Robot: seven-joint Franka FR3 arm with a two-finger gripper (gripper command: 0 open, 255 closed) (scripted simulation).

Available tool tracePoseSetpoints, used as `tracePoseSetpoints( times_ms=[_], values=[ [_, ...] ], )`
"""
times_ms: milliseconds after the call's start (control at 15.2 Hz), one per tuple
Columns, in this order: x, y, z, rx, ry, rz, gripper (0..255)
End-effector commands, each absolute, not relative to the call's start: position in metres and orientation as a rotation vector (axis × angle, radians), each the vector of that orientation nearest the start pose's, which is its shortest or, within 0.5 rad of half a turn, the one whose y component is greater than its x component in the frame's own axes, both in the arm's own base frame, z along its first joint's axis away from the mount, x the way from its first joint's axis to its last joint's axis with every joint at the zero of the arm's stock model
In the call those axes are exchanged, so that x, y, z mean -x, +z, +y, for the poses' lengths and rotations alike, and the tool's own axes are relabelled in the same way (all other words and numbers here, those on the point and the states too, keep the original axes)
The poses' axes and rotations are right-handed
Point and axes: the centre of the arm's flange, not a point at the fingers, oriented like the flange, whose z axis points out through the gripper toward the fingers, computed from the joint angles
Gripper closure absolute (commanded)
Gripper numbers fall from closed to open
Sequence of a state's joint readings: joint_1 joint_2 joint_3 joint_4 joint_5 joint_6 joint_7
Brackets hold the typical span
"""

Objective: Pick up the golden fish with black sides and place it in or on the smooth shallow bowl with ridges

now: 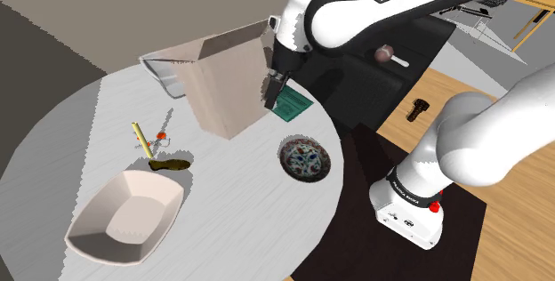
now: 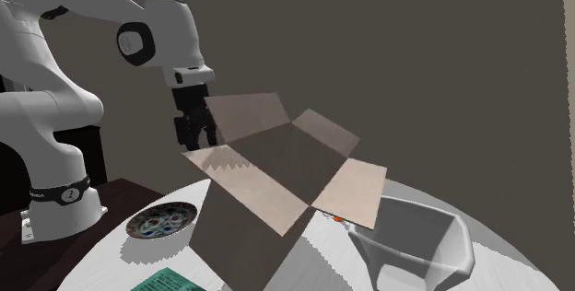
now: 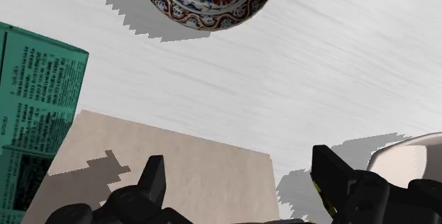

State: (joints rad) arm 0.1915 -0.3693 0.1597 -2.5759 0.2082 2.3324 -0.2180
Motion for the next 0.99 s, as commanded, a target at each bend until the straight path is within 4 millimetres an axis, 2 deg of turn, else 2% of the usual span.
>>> tracePoseSetpoints(
  times_ms=[0,924],
  values=[
    [-0.4,0.38,0.165,2.937,-0.212,-0.698,0],
    [-0.447,0.265,0.286,2.762,-0.4,-1.069,0]
  ],
)
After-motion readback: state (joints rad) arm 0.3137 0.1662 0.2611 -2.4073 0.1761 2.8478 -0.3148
